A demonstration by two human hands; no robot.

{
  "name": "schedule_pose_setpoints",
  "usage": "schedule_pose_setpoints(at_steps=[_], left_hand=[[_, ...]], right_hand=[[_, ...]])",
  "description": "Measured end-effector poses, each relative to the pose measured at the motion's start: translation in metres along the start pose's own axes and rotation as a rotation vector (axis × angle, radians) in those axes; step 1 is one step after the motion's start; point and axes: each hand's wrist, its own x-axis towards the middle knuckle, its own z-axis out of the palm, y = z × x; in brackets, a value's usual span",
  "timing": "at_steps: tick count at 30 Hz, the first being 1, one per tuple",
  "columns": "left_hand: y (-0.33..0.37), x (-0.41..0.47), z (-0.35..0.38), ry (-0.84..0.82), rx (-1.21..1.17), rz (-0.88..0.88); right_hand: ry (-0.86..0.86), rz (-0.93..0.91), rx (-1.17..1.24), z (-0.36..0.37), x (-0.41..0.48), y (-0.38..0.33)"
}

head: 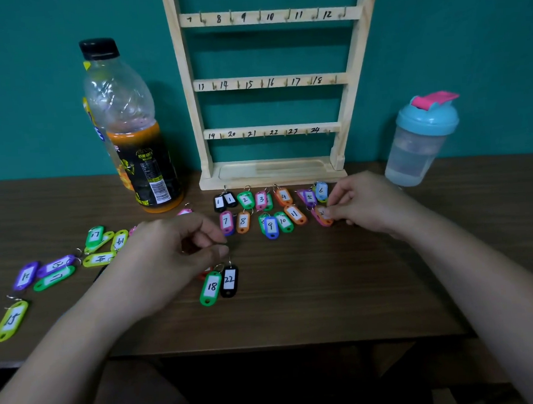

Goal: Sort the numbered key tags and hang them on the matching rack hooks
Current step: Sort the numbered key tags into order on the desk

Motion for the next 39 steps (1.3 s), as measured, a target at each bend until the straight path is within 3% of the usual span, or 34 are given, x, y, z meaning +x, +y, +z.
schedule_pose_setpoints(at_steps=[7, 13, 20, 30, 39], left_hand=[[-0.011, 0.001, -0.012, 0.013, 0.038, -0.029], [-0.023, -0.003, -0.029, 0.057, 0.038, -0.09], [-0.028, -0.006, -0.032, 0.063, 0.029, -0.09], [-0.022, -0.005, -0.018, -0.008, 0.038, -0.051], [-0.022, -0.006, -0.019, -0.084, 0.032, -0.051]], right_hand=[[0.128, -0.145, -0.015, 0.01, -0.012, -0.021], [0.085, -0.237, -0.043, 0.032, -0.022, -0.049], [0.074, -0.041, -0.304, 0.011, 0.0, -0.025], [-0.053, 0.019, -0.106, 0.008, -0.001, -0.02], [-0.066, -0.064, -0.126, 0.001, -0.008, -0.029]])
